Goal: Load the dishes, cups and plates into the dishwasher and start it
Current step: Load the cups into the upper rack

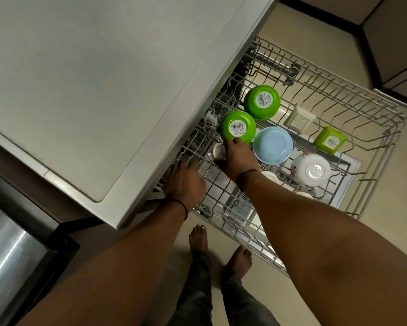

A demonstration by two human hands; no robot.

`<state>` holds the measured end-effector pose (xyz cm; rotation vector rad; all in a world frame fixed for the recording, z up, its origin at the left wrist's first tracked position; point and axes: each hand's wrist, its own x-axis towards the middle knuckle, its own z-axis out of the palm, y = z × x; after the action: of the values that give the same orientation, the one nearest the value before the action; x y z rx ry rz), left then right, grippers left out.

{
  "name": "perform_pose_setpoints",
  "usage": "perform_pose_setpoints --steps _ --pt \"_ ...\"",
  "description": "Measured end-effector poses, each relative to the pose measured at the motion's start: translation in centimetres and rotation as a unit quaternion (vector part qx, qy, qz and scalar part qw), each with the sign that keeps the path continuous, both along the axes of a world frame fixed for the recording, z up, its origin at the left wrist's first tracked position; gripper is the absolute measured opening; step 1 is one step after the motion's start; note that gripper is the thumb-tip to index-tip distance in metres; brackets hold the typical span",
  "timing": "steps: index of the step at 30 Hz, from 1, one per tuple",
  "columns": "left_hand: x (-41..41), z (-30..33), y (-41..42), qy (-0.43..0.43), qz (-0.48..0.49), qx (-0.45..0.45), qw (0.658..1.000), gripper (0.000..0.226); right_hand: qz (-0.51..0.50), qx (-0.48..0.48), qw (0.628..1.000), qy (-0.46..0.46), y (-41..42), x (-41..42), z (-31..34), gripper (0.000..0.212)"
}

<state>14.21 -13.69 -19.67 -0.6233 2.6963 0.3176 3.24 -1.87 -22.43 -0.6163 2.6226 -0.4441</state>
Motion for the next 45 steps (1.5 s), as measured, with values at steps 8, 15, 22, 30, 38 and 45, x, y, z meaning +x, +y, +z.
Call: perform_pose_setpoints --steps 8,15,22,30,38,45 --pt "-0.8 0.0 0.3 -0.028 -0.006 0.011 1.0 0.045 -0.032 0.02 0.998 0.04 -0.5 -0.2 -0.5 0.051" --pt "-0.9 0.0 0.4 -0.022 -0.001 0.012 1.0 0.047 -0.046 0.045 0.997 0.048 -0.9 0.4 -1.1 0.06" --pt "-0.9 -0.2 0.7 -0.027 -0.001 0.006 1.0 0.047 -0.037 0.051 0.996 0.063 -0.2 0.7 -1.6 0.066" --pt "-0.5 0.0 1.3 -0.028 -0.002 0.004 1.0 0.048 -0.01 -0.014 0.999 0.042 2.1 0.5 -0.5 0.063" --pt "0.0 2.8 3.3 -0.037 -0.027 0.016 0.999 0.045 -0.025 0.002 0.997 0.076 7.2 1.6 3.1 0.051" --pt "0.4 8.9 5.9 0.004 -0.078 -0.011 0.997 0.064 -0.023 0.001 0.994 0.105 12.6 4.1 8.9 0.044"
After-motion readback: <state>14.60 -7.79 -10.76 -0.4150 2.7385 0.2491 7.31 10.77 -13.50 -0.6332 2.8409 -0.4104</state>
